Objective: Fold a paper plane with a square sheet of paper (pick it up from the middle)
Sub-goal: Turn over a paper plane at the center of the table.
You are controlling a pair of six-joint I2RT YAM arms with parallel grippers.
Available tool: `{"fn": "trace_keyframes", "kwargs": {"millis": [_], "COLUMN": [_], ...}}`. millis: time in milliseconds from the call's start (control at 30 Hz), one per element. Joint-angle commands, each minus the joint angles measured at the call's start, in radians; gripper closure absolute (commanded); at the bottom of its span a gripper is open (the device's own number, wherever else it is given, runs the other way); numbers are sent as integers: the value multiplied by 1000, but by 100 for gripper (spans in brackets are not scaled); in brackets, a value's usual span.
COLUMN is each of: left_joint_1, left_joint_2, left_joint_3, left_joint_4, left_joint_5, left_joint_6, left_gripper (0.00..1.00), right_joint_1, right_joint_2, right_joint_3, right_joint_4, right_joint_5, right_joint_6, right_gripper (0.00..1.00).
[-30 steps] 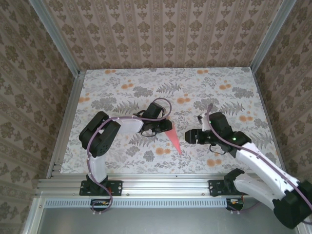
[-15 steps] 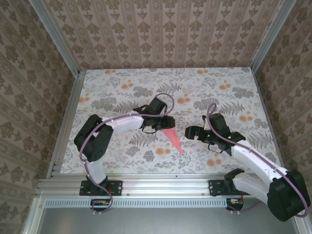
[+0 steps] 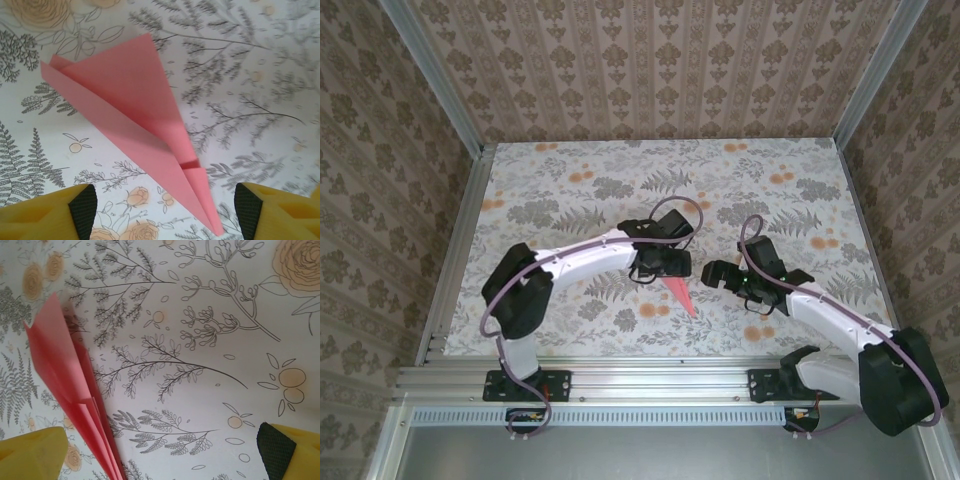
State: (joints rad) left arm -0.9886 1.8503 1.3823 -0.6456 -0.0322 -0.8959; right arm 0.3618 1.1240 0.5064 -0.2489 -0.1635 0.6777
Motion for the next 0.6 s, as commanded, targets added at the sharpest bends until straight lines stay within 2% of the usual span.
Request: {"fn": "trace_keyframes", "kwargs": {"millis": [0, 267, 467, 567], "left_joint_1": [1, 14, 23, 28], "left_joint_2": [53, 100, 66, 50], "left_joint_3": [29, 43, 1, -18], "left_joint_4": [-81, -42, 5, 12], "left_joint_5": [-43, -16, -9, -9], "left_joint_6": [-84, -92, -81, -74], "left_gripper": [25, 31, 45, 57], "right_joint_1": [-8, -9, -10, -10], "right_joint_2": [2, 22, 80, 127], "right_joint_3": [15, 14, 22, 43], "right_joint_4": [8, 34, 84, 94], "right_joint_5": [25, -22, -118, -161], "right_joint_6": [25, 20, 32, 37], "right_gripper": [0, 0, 0, 0]}}
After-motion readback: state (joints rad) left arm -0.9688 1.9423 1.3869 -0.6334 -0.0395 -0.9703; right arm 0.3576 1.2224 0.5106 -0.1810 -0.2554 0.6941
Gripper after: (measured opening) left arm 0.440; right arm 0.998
